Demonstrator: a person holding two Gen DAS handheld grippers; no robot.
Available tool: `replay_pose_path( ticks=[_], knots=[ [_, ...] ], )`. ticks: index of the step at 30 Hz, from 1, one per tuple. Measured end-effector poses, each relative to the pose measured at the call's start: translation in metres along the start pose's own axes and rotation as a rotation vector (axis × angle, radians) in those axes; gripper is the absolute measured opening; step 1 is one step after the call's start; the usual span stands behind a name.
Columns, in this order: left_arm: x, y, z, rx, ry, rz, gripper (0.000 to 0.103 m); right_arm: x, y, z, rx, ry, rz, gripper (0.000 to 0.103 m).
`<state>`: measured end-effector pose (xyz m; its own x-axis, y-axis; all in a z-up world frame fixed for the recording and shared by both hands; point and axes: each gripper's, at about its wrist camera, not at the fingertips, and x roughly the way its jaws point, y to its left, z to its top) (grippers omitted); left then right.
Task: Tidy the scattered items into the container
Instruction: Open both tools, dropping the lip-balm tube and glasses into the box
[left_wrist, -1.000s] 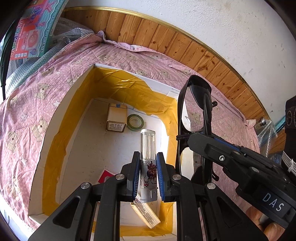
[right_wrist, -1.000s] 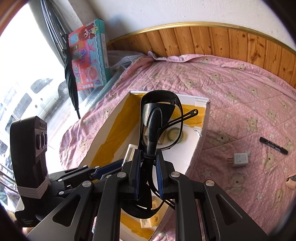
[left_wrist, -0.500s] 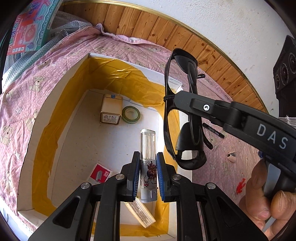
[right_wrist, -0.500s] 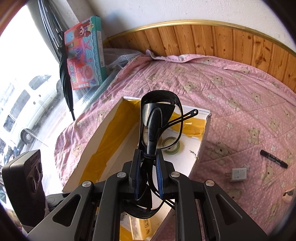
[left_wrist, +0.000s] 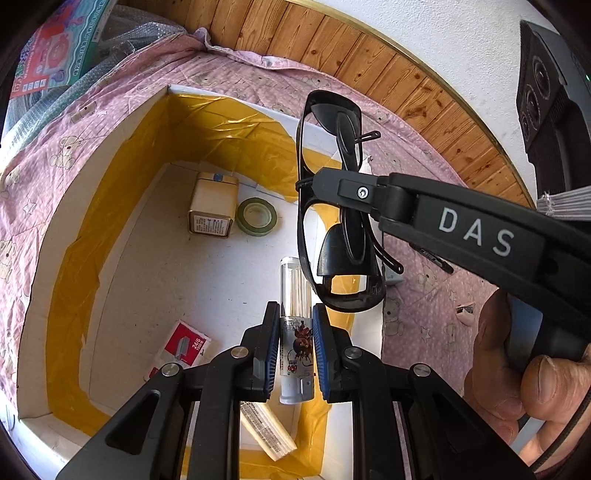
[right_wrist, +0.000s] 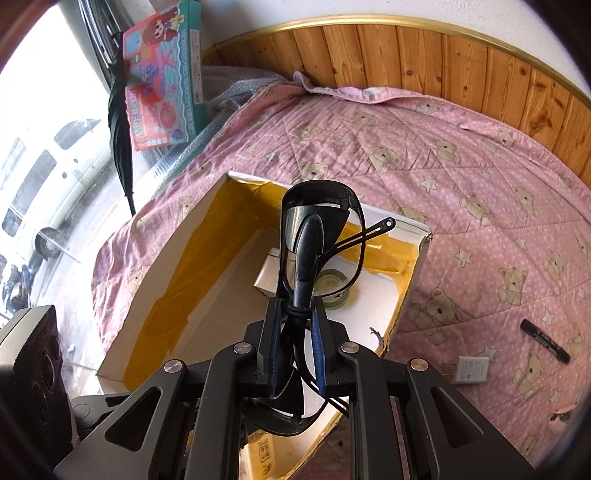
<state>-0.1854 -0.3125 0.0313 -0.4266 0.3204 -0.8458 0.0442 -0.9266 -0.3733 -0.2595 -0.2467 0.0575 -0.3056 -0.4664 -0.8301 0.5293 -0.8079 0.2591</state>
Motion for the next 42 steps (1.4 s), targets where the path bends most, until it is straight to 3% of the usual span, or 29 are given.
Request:
replay_pose_path(
  ticks=[12,22,42],
  knots=[
    [0.007,-0.004,-0.003,0.016,0.007,0.044,0.018,0.019,-0.002,0.003,-0.034,0.060,-0.005,0.017],
    [0.005,0.021,0.000,-0.068,0.013,0.043,0.022,0.017,-0.012,0.001,0.021,0.047,0.001,0.021],
    [-0.025,0.019,-0.027,-0.016,-0.032,0.028,0.027,-0.014,0.009,-0.053,0.126,0.000,0.106,0.021]
  ],
)
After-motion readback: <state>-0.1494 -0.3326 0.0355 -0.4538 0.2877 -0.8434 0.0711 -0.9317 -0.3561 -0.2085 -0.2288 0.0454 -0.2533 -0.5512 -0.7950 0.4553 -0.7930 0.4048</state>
